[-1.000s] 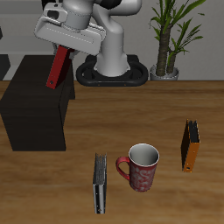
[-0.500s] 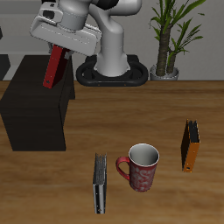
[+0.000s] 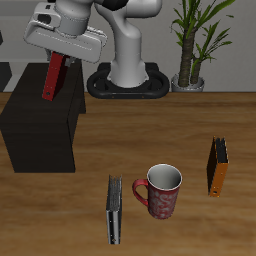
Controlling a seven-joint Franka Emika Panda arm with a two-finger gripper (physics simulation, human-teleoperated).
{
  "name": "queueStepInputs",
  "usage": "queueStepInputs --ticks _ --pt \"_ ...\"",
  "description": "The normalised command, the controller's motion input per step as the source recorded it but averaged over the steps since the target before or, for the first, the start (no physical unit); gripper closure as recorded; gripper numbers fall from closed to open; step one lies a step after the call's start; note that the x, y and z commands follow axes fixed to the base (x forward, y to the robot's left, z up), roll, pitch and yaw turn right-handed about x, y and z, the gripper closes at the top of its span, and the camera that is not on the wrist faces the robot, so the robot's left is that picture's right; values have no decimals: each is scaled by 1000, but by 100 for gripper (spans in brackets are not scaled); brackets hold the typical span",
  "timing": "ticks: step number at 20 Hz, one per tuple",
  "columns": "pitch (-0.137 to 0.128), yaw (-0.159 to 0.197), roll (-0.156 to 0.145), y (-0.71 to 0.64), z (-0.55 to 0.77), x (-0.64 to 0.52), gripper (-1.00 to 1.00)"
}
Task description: Place the red book upright on top of the shelf
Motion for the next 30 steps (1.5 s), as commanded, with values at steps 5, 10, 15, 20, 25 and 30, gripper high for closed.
queueStepInputs --ticks 5,10,15,20,25,30 --pt "43 27 65 9 -85 -21 100" --pt "33 11 -39 -100 -169 48 100" --pt "31 -31 -22 -49 -96 58 100" --pt "50 -10 -10 21 -209 69 100" --pt "15 -39 -57 -53 -54 26 -100" --pt "-1 -20 -44 -76 112 -76 -100"
